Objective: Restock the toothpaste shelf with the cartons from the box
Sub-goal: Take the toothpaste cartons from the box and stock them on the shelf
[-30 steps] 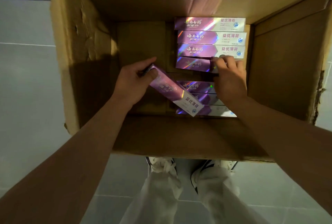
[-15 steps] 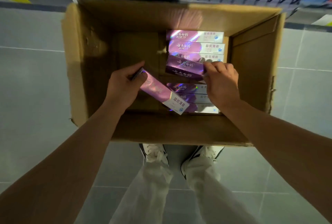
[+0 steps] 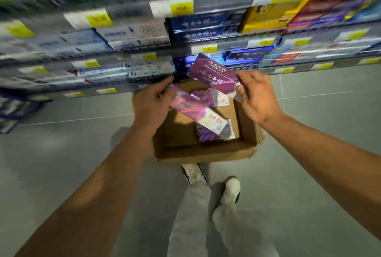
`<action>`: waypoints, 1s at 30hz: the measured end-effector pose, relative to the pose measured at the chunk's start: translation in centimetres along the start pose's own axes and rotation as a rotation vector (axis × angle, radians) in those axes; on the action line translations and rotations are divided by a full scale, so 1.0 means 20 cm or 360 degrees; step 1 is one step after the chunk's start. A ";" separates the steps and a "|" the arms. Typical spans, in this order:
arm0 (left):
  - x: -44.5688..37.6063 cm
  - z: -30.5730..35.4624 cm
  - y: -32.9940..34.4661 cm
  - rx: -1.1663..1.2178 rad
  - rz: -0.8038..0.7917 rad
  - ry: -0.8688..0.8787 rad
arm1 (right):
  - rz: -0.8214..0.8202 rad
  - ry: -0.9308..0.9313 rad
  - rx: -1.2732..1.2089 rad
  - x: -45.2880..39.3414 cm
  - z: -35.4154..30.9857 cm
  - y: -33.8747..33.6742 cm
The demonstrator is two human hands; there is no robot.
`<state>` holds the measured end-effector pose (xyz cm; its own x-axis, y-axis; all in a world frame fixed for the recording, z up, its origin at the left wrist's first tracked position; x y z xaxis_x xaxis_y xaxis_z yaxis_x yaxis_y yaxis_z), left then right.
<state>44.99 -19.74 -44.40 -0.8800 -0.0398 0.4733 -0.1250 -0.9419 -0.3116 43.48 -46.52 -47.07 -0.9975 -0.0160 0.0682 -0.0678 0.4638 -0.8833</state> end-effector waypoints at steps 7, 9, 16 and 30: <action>0.51 0.60 -0.16 0.0023 0.0056 0.0276 | 0.0191 -0.0117 -0.0120 0.16 -0.31 -0.68; 0.66 0.76 -0.23 -0.0014 0.0100 0.0325 | 0.0223 -0.0169 -0.0090 0.22 -0.40 -0.88; 1.19 1.33 -0.42 0.0101 0.0198 0.0612 | 0.0412 -0.0436 -0.0097 0.38 -0.71 -1.59; 1.64 2.06 -0.71 0.0232 0.0302 0.1030 | 0.0726 -0.0768 0.0156 0.38 -1.20 -2.57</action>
<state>36.80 -21.50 9.49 -0.9827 -0.0442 -0.1798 0.0814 -0.9753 -0.2052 39.77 -49.35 10.01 -0.8211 -0.2424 -0.5168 0.3836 0.4360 -0.8141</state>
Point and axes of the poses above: each hand's wrist, its own x-axis away from the middle knuckle, its own y-axis out of the palm, z = x × y, the point moved 3 cm from there along -x, towards the middle knuckle, and after that the axes turned 1 degree about x, right-handed, at the moved point
